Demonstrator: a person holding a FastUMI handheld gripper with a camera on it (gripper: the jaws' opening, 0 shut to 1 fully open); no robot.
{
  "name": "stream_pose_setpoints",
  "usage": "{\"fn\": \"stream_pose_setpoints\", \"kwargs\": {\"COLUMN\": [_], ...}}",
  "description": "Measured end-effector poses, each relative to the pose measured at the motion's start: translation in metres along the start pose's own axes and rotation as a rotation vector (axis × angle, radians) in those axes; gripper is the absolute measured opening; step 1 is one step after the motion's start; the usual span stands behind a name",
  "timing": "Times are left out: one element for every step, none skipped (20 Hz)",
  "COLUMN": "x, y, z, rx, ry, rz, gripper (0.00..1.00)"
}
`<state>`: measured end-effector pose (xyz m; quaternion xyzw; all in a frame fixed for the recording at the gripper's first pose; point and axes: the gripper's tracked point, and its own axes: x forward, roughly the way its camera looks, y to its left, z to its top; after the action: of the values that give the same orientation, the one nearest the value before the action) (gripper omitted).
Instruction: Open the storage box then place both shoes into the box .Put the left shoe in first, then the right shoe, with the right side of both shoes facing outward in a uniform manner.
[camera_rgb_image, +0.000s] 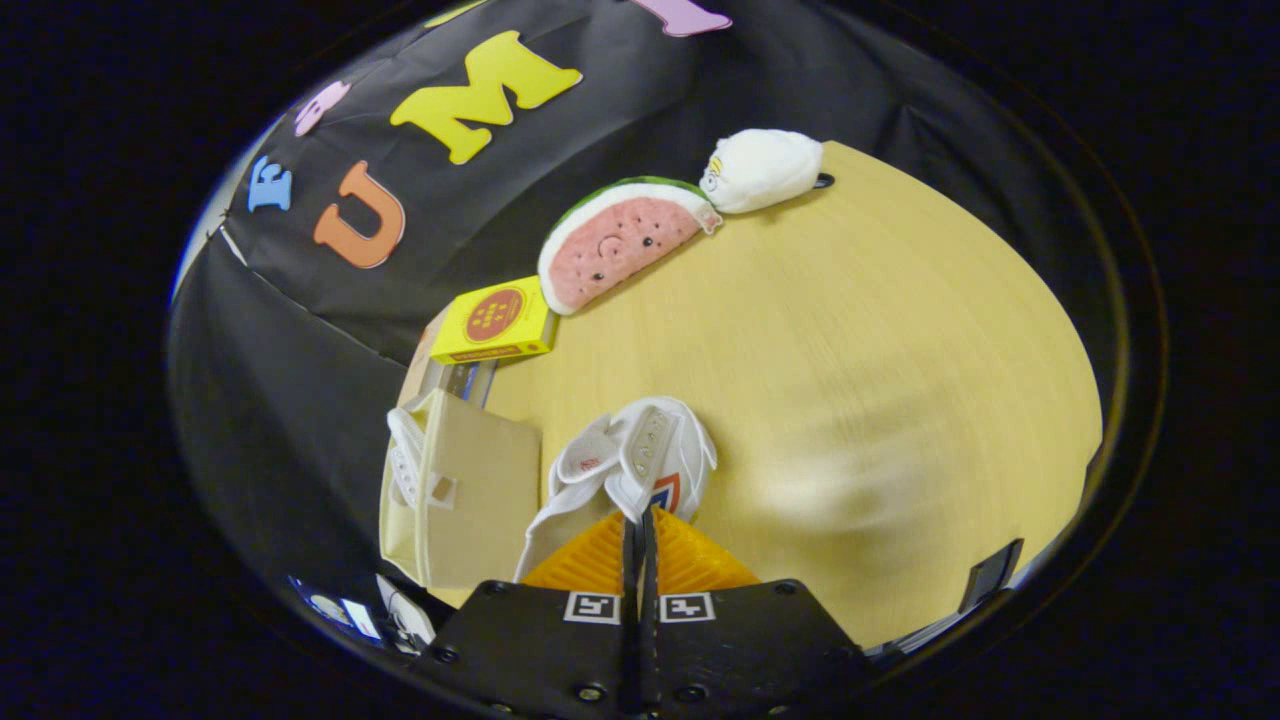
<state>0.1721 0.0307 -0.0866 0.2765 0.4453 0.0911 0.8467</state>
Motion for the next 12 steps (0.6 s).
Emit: {"fn": "stream_pose_setpoints", "kwargs": {"x": [-0.004, -0.01, -0.014, -0.019, -0.024, -0.027, -0.028, -0.027, -0.025, -0.021, -0.016, -0.007], "y": [0.012, 0.025, 0.039, 0.054, 0.071, 0.088, 0.106, 0.125, 0.141, 0.157, 0.174, 0.186], "z": [0.003, 0.004, 0.006, 0.008, 0.01, 0.012, 0.014, 0.014, 0.016, 0.017, 0.016, 0.015], "rx": [-0.008, -0.022, -0.035, -0.05, -0.069, -0.083, -0.081, -0.084, -0.086, -0.094, -0.103, -0.112], "ry": [-0.012, -0.018, -0.028, -0.042, -0.058, -0.076, -0.096, -0.109, -0.128, -0.145, -0.169, -0.187], "rz": [0.025, 0.046, 0.061, 0.076, 0.085, 0.095, 0.106, 0.119, 0.125, 0.129, 0.128, 0.116], "gripper": [0.0, 0.0, 0.0, 0.0, 0.0, 0.0, 0.0, 0.0, 0.0, 0.0, 0.0, 0.0]}}
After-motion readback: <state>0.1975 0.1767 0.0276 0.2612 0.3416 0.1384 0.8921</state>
